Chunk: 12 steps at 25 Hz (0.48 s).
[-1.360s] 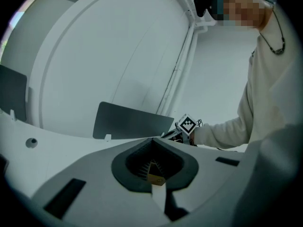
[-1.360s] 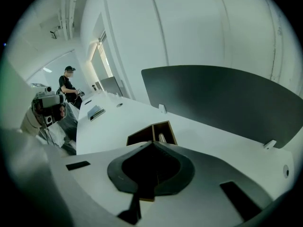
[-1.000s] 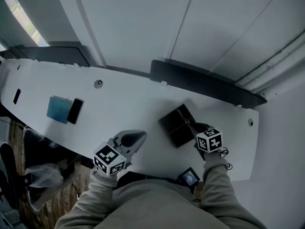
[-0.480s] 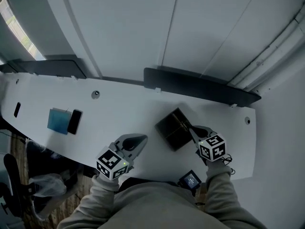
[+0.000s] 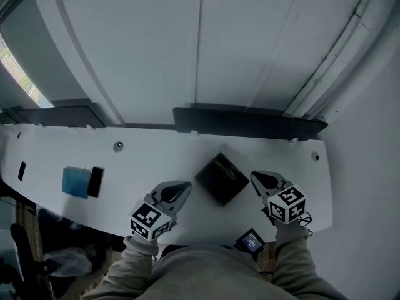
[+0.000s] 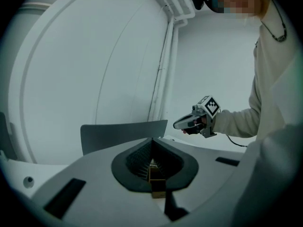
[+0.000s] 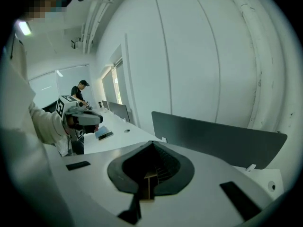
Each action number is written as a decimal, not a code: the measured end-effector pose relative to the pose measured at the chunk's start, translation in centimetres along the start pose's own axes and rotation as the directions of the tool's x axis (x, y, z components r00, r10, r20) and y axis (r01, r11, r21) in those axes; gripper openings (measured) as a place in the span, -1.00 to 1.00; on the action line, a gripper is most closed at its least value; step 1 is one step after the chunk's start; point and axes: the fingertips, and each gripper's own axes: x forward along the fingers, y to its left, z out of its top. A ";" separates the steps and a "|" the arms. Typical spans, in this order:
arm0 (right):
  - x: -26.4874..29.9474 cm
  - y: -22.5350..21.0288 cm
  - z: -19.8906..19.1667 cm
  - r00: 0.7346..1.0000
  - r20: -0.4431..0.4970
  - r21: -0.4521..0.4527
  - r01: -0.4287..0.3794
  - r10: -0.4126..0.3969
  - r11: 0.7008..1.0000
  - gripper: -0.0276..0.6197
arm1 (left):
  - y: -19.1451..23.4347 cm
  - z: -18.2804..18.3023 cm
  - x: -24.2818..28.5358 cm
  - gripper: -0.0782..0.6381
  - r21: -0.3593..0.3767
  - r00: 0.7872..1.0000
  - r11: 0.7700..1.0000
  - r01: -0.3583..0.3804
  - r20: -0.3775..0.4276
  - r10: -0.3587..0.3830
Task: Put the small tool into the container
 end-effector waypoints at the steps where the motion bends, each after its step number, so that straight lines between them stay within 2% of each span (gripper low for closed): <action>1: -0.6 0.1 0.5 1.000 0.021 0.010 0.002 -0.002 1.000 -0.85 | -0.2 0.4 0.2 -0.78 0.009 1.000 1.000 0.006 0.003 -0.006; 9: -4.5 -0.6 4.6 0.980 0.196 0.029 0.027 -0.033 0.999 -0.85 | -0.9 3.2 2.2 -0.78 0.060 0.998 0.997 0.054 0.039 -0.056; 12: -5.3 -0.3 5.7 0.973 0.228 0.044 0.018 -0.027 0.999 -0.85 | -2.1 3.9 2.7 -0.78 0.077 0.991 0.989 0.123 0.041 -0.127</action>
